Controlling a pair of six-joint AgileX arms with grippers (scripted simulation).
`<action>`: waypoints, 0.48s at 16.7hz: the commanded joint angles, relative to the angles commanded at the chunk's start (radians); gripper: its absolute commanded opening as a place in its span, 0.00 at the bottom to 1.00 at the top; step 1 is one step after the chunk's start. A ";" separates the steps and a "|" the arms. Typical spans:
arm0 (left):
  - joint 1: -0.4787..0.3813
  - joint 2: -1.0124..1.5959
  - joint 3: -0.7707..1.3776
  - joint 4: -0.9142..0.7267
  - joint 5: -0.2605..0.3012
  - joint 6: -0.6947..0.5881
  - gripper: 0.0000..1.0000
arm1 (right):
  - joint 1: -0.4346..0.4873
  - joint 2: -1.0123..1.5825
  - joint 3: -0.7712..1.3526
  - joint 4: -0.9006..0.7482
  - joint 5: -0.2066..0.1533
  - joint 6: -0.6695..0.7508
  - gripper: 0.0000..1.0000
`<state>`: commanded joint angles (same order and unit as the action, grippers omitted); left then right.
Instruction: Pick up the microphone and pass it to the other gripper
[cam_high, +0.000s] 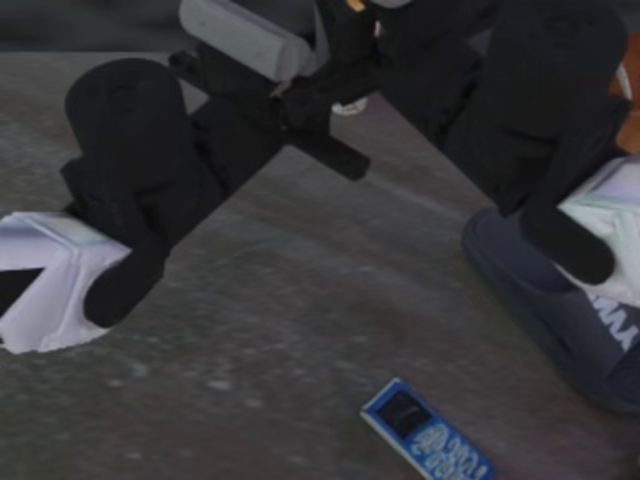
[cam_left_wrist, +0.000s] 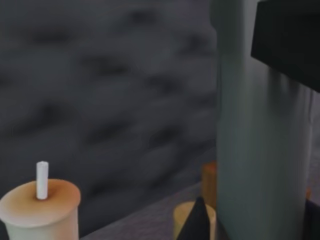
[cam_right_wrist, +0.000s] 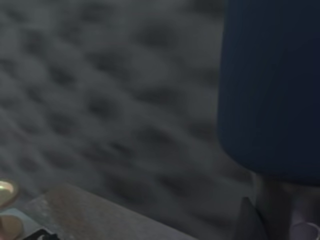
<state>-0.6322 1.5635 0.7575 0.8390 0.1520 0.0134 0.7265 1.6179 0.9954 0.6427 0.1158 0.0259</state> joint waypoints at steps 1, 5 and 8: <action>0.000 0.000 0.000 0.000 0.000 0.000 0.75 | 0.000 0.000 0.000 0.000 0.000 0.000 0.00; 0.000 0.000 0.000 0.000 0.000 0.000 1.00 | 0.000 0.000 0.000 0.000 0.000 0.000 0.00; 0.000 0.000 0.000 0.000 0.000 0.000 1.00 | 0.000 0.000 0.000 0.000 0.000 0.000 0.00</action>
<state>-0.6322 1.5635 0.7575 0.8390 0.1520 0.0134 0.7265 1.6179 0.9954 0.6427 0.1158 0.0259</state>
